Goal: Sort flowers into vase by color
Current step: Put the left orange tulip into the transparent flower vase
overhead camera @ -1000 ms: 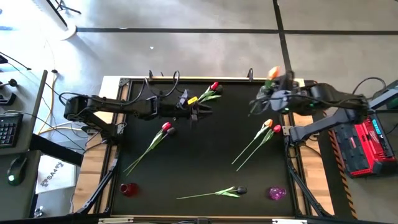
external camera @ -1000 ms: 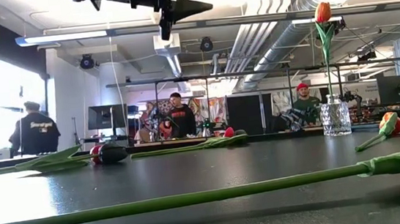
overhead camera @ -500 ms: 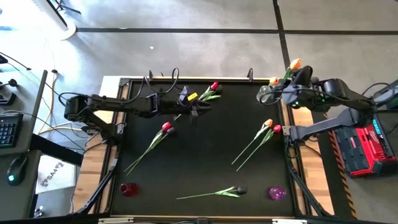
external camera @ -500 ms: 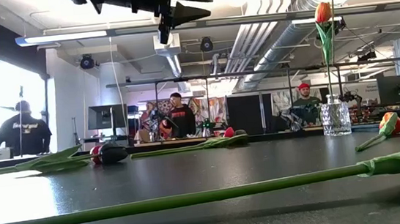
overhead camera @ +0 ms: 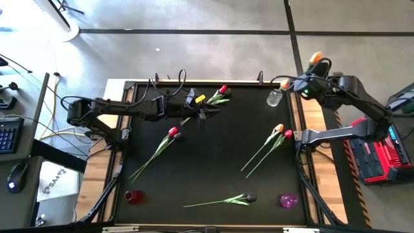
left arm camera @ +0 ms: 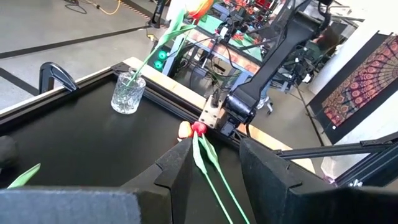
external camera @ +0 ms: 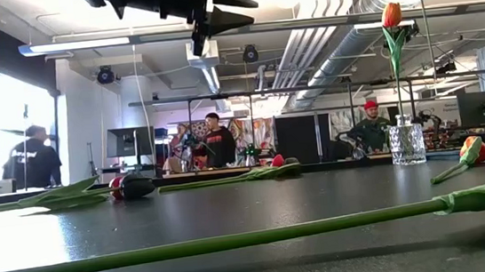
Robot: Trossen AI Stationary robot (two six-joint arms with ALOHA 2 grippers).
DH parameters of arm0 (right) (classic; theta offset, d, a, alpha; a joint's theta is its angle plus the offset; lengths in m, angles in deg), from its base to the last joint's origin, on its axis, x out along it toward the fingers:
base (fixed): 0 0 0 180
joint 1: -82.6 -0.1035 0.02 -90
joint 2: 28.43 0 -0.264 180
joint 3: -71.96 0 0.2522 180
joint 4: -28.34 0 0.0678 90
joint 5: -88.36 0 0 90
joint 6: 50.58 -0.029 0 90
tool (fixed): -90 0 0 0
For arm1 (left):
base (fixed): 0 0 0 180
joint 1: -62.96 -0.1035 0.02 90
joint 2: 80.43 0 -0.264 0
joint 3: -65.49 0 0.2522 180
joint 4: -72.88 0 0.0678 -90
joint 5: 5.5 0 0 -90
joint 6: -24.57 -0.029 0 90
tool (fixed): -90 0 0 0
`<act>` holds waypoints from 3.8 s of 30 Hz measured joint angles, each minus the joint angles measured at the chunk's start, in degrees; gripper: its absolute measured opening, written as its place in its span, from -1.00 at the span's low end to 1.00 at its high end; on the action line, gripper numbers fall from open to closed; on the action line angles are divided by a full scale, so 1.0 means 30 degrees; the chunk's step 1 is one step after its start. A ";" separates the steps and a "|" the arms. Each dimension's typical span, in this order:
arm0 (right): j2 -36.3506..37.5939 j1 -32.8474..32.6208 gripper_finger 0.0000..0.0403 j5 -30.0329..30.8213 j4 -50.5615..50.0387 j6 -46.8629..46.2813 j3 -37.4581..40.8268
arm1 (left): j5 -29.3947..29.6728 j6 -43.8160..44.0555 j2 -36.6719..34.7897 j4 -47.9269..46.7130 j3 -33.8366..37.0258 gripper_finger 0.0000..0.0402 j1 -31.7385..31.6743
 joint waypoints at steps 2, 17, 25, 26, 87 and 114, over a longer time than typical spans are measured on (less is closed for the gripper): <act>0.0000 0.0460 -1.00 0.0389 0.0003 0.0271 0.0000 | -0.0007 0.0000 0.0000 -0.0037 0.0000 -0.41 0.0007; -0.0022 0.1965 -1.00 0.1603 0.2072 0.2886 0.0000 | -0.0007 -0.0313 0.0000 -0.0550 0.0007 -0.41 0.0007; -0.0360 0.2420 -1.00 0.0609 0.5119 0.7087 0.0007 | 0.0000 -0.0357 0.0000 -0.0492 0.0007 -0.41 0.0007; -0.0451 0.2684 -1.00 0.0707 0.5135 0.7116 0.0007 | 0.0000 -0.0344 0.0000 -0.0484 0.0007 -0.41 0.0007; -0.0913 0.9139 -1.00 -0.3620 1.3364 0.8438 0.5588 | 0.0918 -0.0845 0.0015 -0.0753 0.0007 -0.40 -0.0007; -0.0977 0.7476 -1.00 -0.6657 1.1157 0.6759 0.4193 | 0.0947 -0.1530 0.0015 -0.0983 0.0007 -0.40 -0.0168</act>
